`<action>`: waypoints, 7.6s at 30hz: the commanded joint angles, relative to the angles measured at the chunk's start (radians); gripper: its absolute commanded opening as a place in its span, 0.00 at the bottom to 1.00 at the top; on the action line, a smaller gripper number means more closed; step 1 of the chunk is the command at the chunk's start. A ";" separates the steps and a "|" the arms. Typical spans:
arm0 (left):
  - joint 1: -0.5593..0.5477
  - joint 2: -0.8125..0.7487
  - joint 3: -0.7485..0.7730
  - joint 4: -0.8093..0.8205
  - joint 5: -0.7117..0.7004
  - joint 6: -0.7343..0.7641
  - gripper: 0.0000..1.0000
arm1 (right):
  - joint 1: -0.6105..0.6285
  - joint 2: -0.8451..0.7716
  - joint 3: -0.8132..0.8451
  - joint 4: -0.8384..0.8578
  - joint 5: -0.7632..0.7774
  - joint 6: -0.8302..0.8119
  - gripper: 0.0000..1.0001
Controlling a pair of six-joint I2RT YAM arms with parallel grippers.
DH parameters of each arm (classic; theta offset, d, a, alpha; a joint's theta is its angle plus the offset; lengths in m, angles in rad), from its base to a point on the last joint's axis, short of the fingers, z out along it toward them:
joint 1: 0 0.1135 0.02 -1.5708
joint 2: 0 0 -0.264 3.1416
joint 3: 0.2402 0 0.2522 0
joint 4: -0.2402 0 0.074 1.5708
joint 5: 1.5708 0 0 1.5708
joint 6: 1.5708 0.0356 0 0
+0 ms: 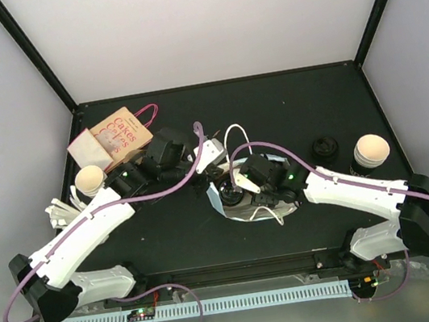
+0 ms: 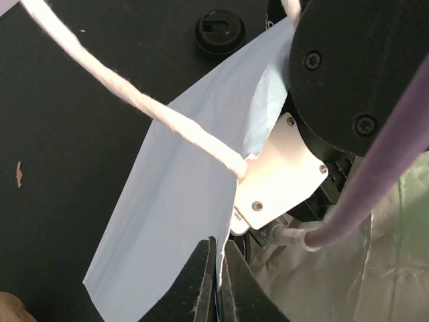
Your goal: Pack the takeout coffee
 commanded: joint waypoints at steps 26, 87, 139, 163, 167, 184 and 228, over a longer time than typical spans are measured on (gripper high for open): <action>0.097 0.162 0.194 -0.103 -0.028 -0.109 0.01 | -0.005 -0.112 0.266 -0.232 -0.150 0.126 1.00; 0.344 0.287 0.427 -0.029 -0.013 -0.260 0.77 | -0.247 -0.392 0.265 -0.258 0.291 0.991 1.00; 0.567 -0.321 -0.029 -0.704 -0.910 -0.891 0.73 | -0.247 -0.487 -0.415 0.322 0.142 1.060 1.00; 0.840 -0.273 -0.201 -0.393 -0.795 -0.709 0.46 | -0.247 -0.484 -0.423 0.336 0.126 1.056 1.00; 0.846 -0.277 -0.206 -0.393 -0.801 -0.718 0.46 | -0.247 -0.479 -0.421 0.337 0.124 1.056 1.00; 0.852 -0.266 -0.160 -0.456 -0.806 -0.736 0.02 | -0.247 -0.471 -0.417 0.337 0.124 1.056 1.00; 0.852 -0.411 0.305 -0.464 -0.314 -0.733 0.02 | -0.247 -0.448 -0.409 0.336 0.125 1.057 1.00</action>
